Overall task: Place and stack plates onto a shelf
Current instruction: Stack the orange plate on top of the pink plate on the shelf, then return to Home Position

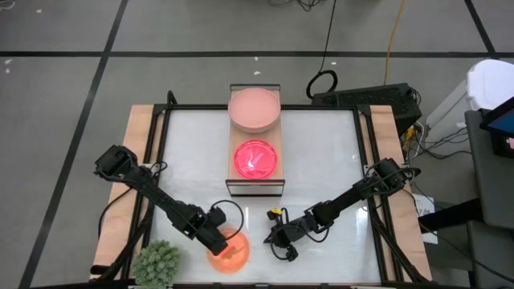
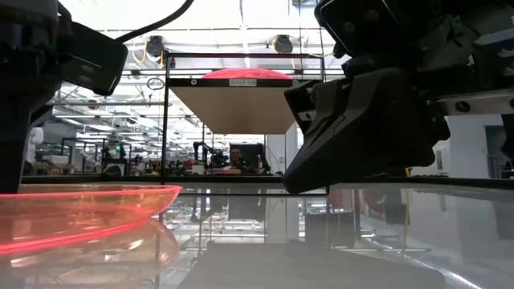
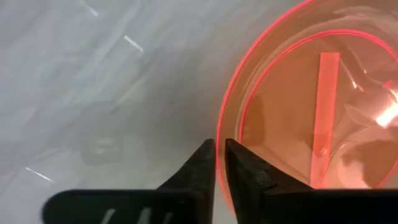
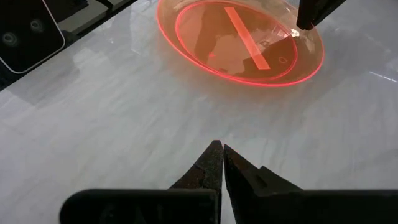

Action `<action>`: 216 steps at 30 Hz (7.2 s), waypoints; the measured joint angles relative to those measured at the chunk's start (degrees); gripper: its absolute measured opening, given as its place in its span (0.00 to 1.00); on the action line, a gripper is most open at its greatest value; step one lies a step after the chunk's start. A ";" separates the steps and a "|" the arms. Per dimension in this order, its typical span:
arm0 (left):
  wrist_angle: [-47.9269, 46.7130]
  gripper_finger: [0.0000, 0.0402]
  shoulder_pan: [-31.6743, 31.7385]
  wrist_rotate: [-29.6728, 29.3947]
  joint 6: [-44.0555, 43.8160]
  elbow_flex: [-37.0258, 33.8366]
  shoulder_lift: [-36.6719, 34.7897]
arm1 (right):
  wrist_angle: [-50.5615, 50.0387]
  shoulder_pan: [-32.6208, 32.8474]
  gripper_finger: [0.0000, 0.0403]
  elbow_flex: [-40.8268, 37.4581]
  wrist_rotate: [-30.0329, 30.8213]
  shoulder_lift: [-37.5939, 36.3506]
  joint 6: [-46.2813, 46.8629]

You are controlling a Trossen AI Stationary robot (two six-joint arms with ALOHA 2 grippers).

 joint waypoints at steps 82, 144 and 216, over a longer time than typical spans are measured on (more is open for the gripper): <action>14.20 0.00 36.96 -15.51 36.33 0.00 -29.94 | -39.81 5.00 0.00 0.00 7.82 -22.27 9.06; 3.78 0.16 36.12 -15.58 58.68 0.00 -28.09 | -39.83 4.82 0.00 0.00 8.00 -22.27 9.55; 5.25 0.16 23.10 -28.03 62.47 0.00 -32.04 | -5.05 -9.25 0.00 -0.04 37.58 -14.34 1.40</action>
